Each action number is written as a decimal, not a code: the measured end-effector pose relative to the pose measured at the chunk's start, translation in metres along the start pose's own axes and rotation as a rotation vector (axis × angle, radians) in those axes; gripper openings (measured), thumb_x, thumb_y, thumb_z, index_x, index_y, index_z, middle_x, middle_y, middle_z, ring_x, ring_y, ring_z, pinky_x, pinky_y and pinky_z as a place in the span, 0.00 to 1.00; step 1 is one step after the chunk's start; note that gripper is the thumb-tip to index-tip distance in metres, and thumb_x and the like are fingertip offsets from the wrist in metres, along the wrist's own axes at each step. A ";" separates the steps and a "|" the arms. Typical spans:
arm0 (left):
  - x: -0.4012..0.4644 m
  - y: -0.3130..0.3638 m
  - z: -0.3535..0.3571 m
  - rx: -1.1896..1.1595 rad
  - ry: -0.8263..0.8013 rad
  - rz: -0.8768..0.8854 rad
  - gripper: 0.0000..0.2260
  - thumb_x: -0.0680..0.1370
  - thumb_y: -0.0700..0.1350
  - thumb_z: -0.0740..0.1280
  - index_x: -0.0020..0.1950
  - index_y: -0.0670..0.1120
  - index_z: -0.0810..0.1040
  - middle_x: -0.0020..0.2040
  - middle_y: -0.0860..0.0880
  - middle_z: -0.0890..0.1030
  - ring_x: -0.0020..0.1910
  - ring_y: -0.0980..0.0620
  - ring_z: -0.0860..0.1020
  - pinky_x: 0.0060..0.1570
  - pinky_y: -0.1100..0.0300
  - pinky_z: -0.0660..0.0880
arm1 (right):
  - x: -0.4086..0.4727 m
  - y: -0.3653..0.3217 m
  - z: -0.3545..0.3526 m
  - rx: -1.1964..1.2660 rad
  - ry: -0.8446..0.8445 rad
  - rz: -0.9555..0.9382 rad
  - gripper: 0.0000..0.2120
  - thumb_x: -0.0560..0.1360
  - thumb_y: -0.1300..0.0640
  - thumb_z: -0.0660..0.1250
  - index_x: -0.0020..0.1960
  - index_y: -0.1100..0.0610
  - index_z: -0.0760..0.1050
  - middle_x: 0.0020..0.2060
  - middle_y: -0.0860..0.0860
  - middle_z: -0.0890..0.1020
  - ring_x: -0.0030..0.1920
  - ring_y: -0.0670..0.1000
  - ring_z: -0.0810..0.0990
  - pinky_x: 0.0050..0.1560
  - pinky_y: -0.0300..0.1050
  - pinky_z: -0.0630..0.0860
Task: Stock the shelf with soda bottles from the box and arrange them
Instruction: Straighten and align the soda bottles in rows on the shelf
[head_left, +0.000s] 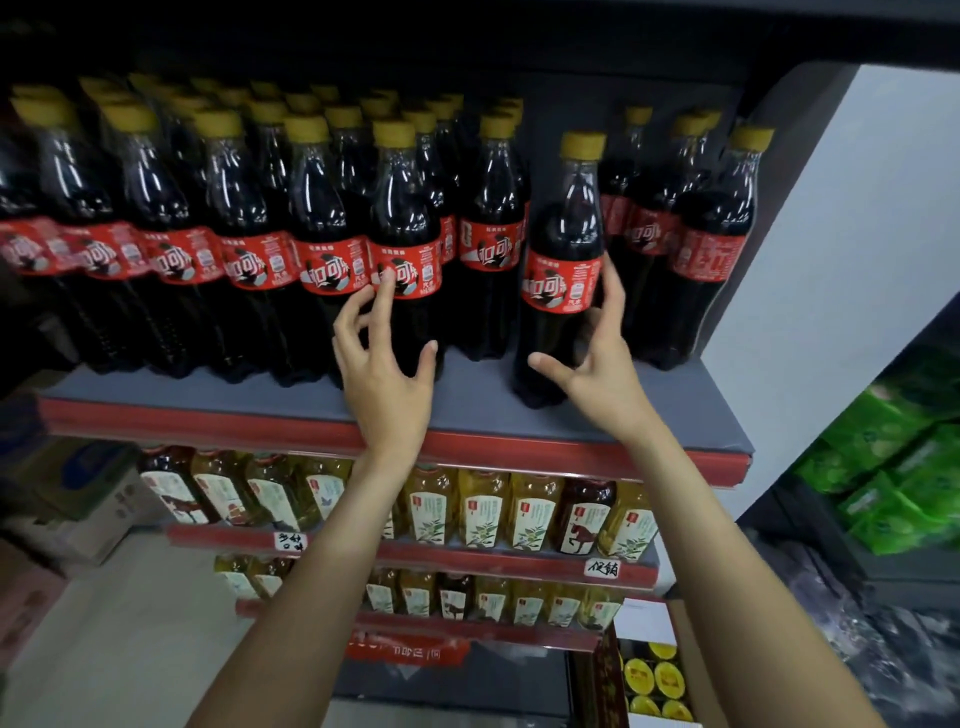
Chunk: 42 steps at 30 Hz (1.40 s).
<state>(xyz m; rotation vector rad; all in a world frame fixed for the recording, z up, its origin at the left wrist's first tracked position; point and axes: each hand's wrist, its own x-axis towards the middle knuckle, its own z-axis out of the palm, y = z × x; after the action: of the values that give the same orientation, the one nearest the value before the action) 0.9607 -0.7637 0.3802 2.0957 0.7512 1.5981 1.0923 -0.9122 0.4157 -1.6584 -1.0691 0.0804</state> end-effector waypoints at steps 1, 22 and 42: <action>0.000 0.000 -0.001 0.010 -0.008 0.004 0.34 0.73 0.41 0.73 0.74 0.54 0.62 0.67 0.45 0.67 0.61 0.63 0.62 0.54 0.65 0.71 | 0.003 -0.002 0.006 0.016 -0.035 -0.005 0.50 0.71 0.67 0.72 0.78 0.51 0.40 0.72 0.45 0.61 0.72 0.44 0.64 0.73 0.50 0.63; 0.000 -0.005 -0.005 0.047 -0.057 0.050 0.34 0.73 0.42 0.72 0.74 0.54 0.58 0.67 0.45 0.67 0.59 0.51 0.70 0.50 0.62 0.73 | 0.004 -0.011 0.058 -0.194 0.050 -0.094 0.45 0.74 0.59 0.71 0.78 0.50 0.43 0.71 0.47 0.69 0.67 0.47 0.71 0.60 0.43 0.75; -0.025 0.088 0.032 -0.136 0.195 0.112 0.18 0.76 0.39 0.64 0.65 0.38 0.71 0.64 0.45 0.70 0.64 0.49 0.69 0.66 0.57 0.66 | -0.011 0.001 -0.012 -0.167 0.060 -0.239 0.34 0.77 0.54 0.67 0.77 0.48 0.53 0.60 0.48 0.72 0.61 0.46 0.71 0.58 0.36 0.69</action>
<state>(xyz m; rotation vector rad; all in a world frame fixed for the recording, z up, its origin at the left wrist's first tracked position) 1.0024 -0.8473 0.4064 1.9355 0.5768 1.8795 1.0927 -0.9280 0.4148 -1.6565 -1.2473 -0.2177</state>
